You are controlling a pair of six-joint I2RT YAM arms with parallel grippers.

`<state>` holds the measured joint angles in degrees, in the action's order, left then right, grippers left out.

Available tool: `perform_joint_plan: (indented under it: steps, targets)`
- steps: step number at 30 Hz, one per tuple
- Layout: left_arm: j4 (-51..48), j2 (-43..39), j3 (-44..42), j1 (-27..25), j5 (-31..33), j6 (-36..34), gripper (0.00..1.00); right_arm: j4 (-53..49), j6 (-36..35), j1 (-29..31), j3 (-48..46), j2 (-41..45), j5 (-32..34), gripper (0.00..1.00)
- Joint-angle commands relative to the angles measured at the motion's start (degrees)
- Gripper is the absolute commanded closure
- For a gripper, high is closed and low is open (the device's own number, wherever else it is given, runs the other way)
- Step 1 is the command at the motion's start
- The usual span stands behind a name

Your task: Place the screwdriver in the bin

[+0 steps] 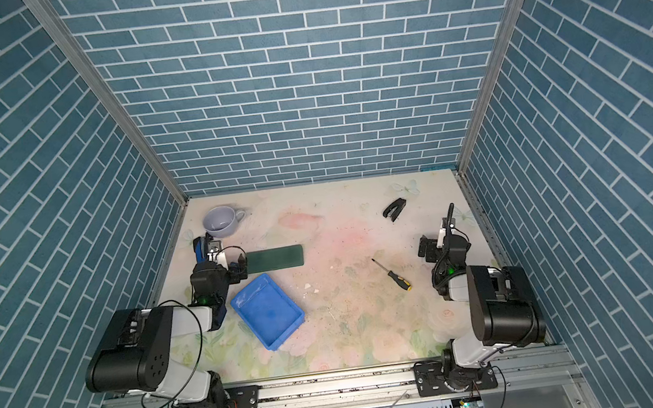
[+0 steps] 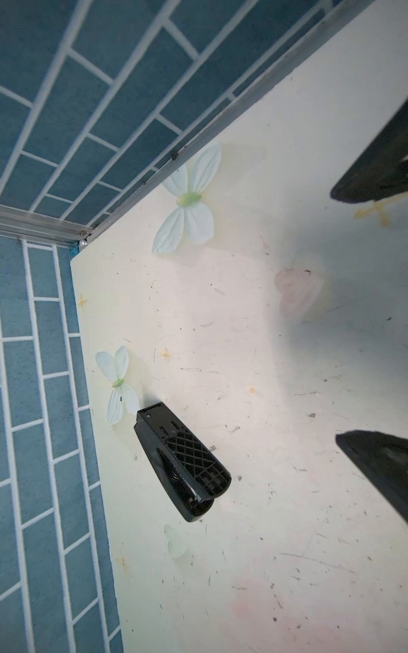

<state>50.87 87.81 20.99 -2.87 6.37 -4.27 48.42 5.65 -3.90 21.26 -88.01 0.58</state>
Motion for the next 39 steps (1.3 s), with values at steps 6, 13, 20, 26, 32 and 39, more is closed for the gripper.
perform_joint_plan:
  steps: [6,13,20,26,32,39]
  targets:
    - [-0.1,0.1,0.8,0.4,-0.1,0.2,0.0,-0.3,-2.3,0.1,1.9,-0.1,-1.8,0.01]
    - [-0.1,0.1,0.7,0.4,0.0,0.1,0.0,-0.3,-2.3,0.1,1.9,-0.1,-1.7,0.01]
    - [-0.1,0.1,0.7,0.4,0.0,0.2,0.0,-0.3,-2.2,0.1,1.9,-0.1,-1.8,0.01]
    - [-0.3,-0.7,0.5,0.4,-0.1,0.2,0.0,-1.0,-2.1,0.1,1.8,1.4,-1.7,0.01]
    - [-10.5,-9.0,2.6,-0.3,-1.8,-1.4,0.0,-7.9,-2.6,0.1,2.4,8.4,-2.4,0.01]
    - [-22.5,-18.1,6.9,-3.9,-5.2,-5.9,0.0,-22.7,-3.8,0.3,5.7,19.1,-5.2,0.01]
